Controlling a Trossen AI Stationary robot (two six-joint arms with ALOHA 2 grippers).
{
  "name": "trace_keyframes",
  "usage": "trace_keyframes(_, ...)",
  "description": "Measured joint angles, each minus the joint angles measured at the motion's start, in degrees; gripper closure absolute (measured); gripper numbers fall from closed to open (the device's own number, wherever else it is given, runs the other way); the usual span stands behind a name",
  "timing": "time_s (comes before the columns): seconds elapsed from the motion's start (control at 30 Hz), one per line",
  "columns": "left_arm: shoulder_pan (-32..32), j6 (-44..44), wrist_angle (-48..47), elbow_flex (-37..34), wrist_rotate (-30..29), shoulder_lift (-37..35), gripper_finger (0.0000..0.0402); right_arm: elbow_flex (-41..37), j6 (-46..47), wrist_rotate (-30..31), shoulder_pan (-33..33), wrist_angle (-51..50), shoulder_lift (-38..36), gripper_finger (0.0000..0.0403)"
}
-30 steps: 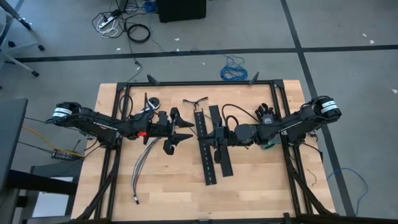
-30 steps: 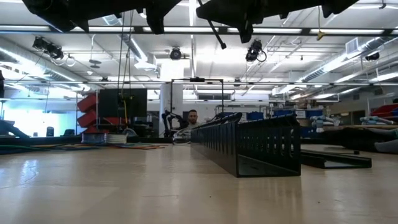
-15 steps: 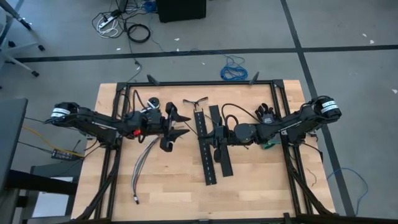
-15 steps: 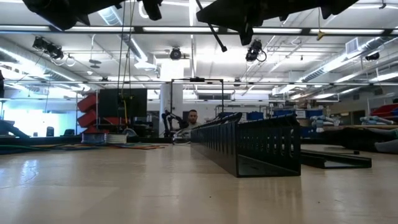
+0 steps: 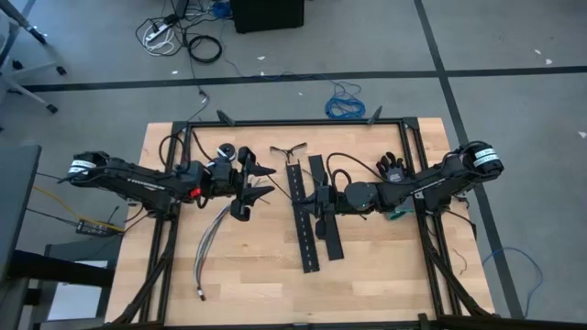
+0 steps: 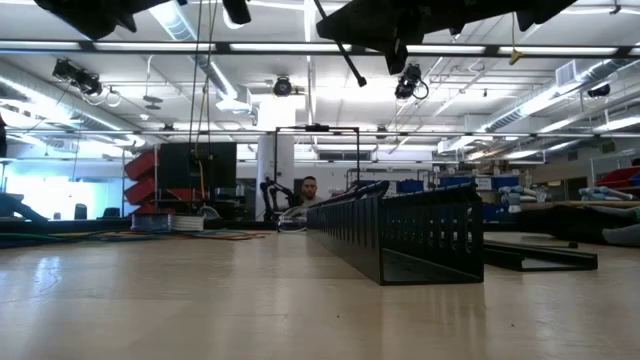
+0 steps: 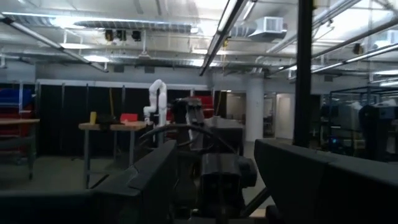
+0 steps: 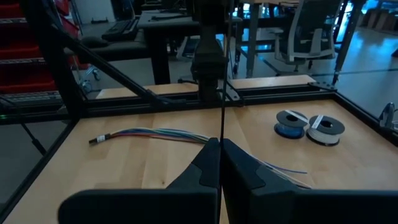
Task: Ziptie cables
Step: Wrap the black zip tie on the cable
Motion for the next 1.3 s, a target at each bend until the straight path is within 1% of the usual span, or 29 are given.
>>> trace_keyframes(0.17,0.00,0.00,-0.37,0.00,-1.42,0.04,0.0198,0.00,0.01,0.01,0.00,0.00,0.00,0.0403)
trace_keyframes(0.33,0.00,0.52,-0.09,0.00,-1.42,0.06,0.0232,0.00,0.02,0.01,0.00,0.03,0.00,0.0403)
trace_keyframes(0.5,0.00,2.79,0.06,0.00,-1.42,0.06,0.0281,0.00,0.02,0.01,0.00,0.02,0.00,0.0403)
trace_keyframes(0.57,0.00,3.12,0.06,0.00,-1.42,0.05,0.0315,0.00,0.02,0.01,0.00,0.02,0.00,0.0403)
trace_keyframes(0.67,0.00,4.17,0.02,0.00,-1.18,0.07,0.0380,0.00,0.02,0.01,0.00,0.00,0.00,0.0403)
trace_keyframes(0.7,0.00,4.42,0.03,0.00,-0.82,0.07,0.0390,0.00,0.02,0.01,0.00,0.00,0.00,0.0403)
trace_keyframes(0.9,0.00,4.50,-0.32,0.00,-0.35,0.07,0.0400,0.00,-1.89,0.01,-0.02,-0.02,0.00,0.0396)
trace_keyframes(1.0,0.00,4.50,-1.35,0.00,-0.34,0.07,0.0401,0.00,-2.48,0.01,-0.02,0.12,0.00,0.0375)
trace_keyframes(1.07,0.00,4.50,-2.12,0.00,-0.35,0.09,0.0401,0.00,-2.49,0.01,-0.07,0.26,0.00,0.0354)
trace_keyframes(1.23,0.00,4.66,-3.54,0.00,-0.22,0.09,0.0401,0.00,-3.22,0.01,-1.09,0.22,0.00,0.0280)
trace_keyframes(1.3,0.00,5.77,-4.41,0.00,0.74,0.09,0.0401,0.00,-3.28,0.01,-1.74,0.20,-0.07,0.0251)
